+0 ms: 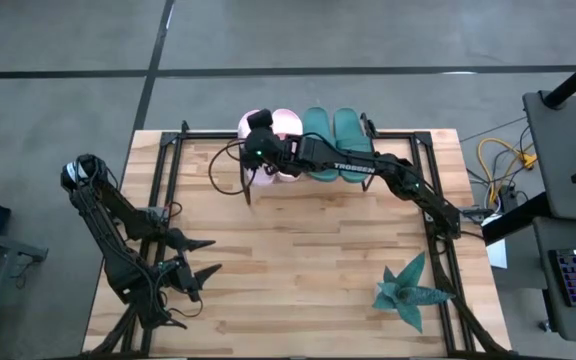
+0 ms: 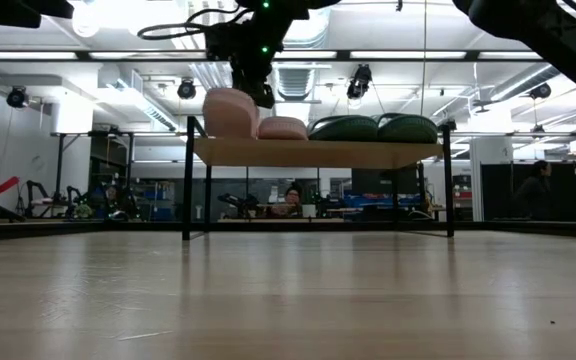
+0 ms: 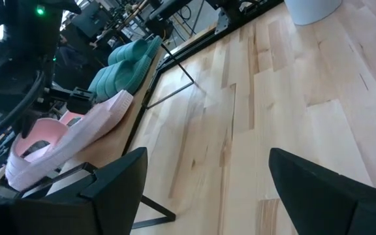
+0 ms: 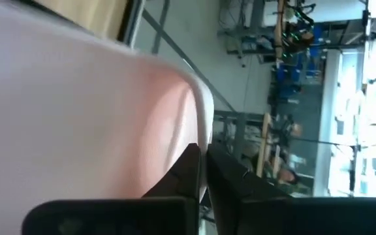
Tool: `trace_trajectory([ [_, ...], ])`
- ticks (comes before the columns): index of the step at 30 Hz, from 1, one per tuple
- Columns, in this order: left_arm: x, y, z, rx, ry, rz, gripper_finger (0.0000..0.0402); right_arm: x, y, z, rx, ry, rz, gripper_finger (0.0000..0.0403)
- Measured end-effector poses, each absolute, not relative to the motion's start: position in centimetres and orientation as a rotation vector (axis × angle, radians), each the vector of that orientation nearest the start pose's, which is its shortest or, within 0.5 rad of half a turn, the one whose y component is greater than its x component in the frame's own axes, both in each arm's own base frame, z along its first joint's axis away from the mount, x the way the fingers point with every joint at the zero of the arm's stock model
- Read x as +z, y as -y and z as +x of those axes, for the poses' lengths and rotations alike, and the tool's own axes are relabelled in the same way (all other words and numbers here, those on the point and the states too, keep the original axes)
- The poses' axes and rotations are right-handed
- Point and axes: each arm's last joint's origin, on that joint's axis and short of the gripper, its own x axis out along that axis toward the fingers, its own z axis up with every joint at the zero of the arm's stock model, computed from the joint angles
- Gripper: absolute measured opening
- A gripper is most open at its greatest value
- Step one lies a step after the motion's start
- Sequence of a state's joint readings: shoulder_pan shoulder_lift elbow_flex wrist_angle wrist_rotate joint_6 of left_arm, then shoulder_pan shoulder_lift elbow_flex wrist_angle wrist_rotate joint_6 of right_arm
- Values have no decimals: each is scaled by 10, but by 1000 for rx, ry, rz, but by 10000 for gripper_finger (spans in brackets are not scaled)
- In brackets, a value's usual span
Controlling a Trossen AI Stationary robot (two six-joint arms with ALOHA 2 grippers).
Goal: Pick and place slides into the shelf
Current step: Adjust the left pink slipper on the shelf
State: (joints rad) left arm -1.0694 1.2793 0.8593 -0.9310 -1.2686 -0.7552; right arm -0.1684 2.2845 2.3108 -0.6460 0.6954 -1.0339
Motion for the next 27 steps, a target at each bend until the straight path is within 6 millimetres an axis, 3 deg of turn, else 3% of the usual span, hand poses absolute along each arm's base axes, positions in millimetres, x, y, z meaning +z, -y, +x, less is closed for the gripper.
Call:
trace_trajectory([
  [12,237,170,125,331,-406,505,303,318,102,497,-541,-1090,-1164,9],
  [20,237,170,125,331,-406,503,303,294,103,503,-478,-1163,-1216,9],
  [27,236,170,125,329,-408,502,303,286,105,505,-400,-1202,-1289,9],
])
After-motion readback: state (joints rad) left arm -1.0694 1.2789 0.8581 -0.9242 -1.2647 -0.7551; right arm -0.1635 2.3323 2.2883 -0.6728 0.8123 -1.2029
